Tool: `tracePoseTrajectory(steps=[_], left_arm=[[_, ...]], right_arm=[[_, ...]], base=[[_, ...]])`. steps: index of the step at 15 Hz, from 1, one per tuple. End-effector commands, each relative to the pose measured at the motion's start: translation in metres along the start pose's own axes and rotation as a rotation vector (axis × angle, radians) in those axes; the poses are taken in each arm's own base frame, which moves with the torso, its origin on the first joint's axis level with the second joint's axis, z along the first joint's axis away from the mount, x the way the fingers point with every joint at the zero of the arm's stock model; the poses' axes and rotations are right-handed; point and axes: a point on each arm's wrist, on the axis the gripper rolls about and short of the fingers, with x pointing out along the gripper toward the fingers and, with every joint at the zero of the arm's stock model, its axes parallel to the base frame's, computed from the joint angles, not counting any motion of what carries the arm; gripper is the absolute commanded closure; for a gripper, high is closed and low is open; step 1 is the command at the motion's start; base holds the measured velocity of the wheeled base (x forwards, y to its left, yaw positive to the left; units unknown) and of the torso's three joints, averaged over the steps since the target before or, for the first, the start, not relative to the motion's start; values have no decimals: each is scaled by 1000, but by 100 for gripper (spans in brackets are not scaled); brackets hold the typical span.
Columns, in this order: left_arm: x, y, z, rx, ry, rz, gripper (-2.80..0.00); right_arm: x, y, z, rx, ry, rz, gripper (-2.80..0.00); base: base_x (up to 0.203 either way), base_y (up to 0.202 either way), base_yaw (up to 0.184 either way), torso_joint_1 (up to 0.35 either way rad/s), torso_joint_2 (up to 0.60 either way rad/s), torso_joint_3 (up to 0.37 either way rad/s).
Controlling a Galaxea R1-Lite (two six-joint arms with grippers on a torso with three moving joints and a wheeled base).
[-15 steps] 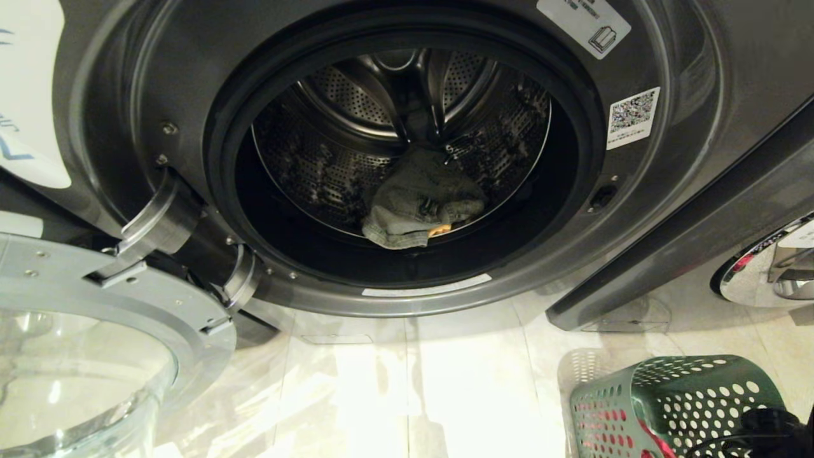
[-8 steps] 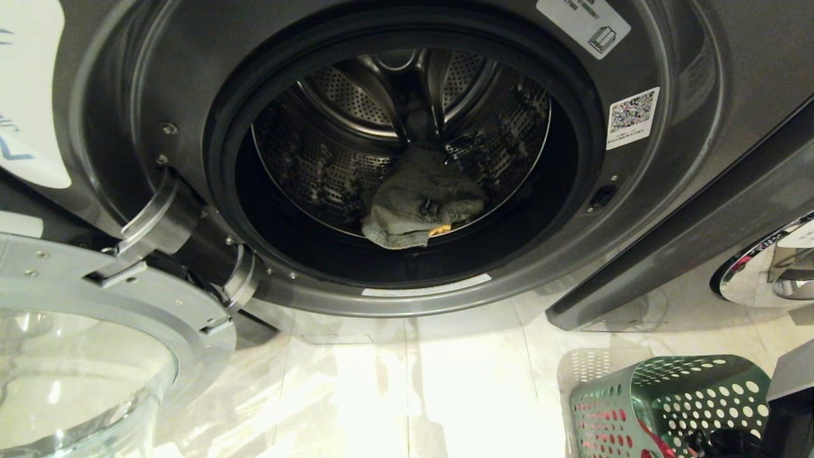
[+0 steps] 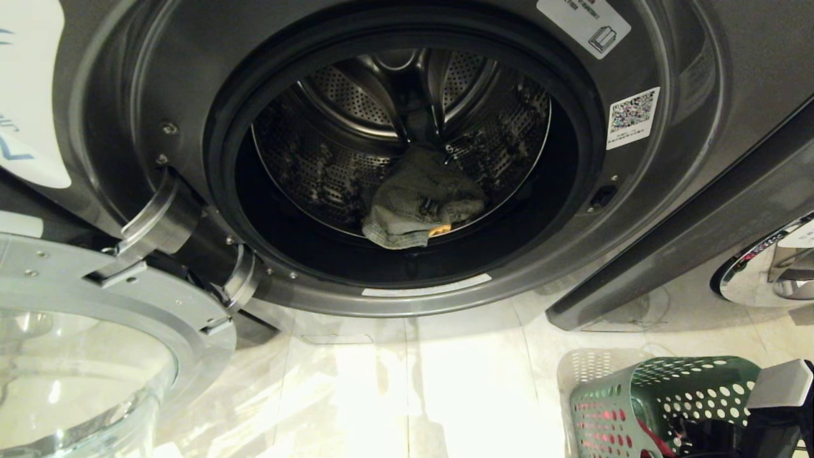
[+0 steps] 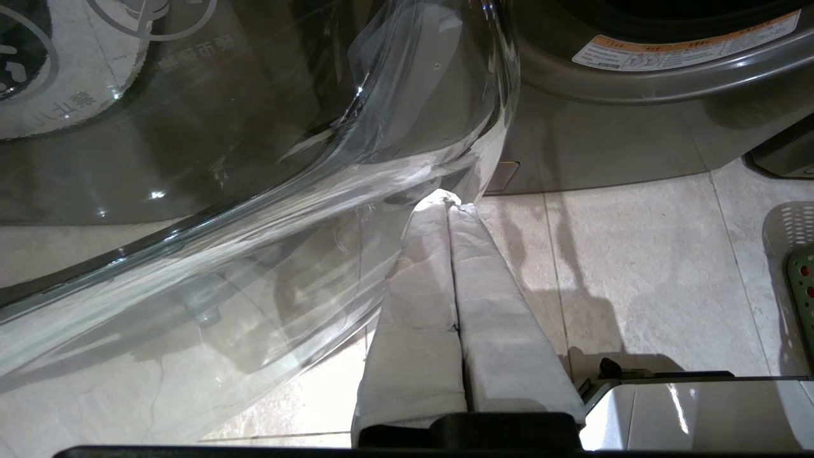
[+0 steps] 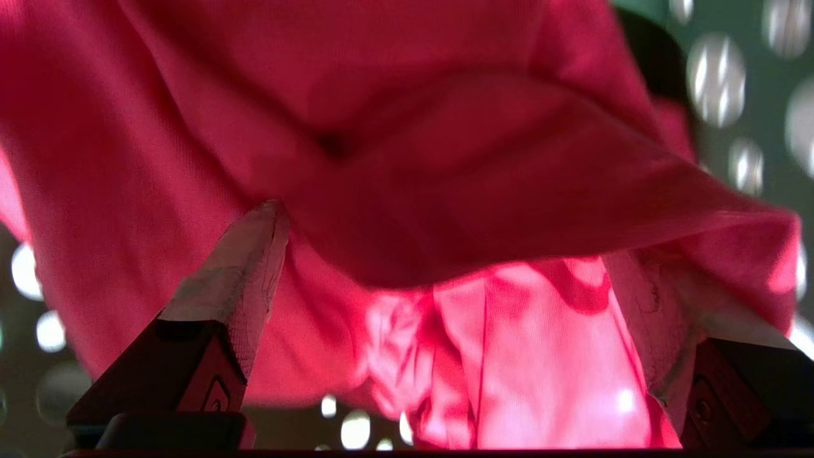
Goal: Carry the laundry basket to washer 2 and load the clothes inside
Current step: Place the clothes into the washing machine
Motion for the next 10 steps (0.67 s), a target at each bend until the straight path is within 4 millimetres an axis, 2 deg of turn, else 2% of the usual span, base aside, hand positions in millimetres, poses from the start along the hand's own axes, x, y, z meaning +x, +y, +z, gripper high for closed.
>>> tracePoseTrajectory(steps=[1, 3, 4, 10], left_arm=[[0, 0, 0, 0, 0, 0, 0], [0, 0, 0, 0, -1, 0, 0], [0, 0, 0, 0, 0, 0, 0], [0, 0, 0, 0, 0, 0, 0]], right_arm=[[7, -3, 8, -5, -20, 4, -280], [13, -6, 20, 0, -26, 8, -280], [15, -7, 23, -1, -20, 9, 0], [16, -7, 22, 10, 6, 11, 0]], base=[[0, 0, 0, 0, 0, 0], [0, 0, 0, 0, 0, 0], [0, 0, 0, 0, 0, 0], [0, 0, 0, 0, 0, 0]])
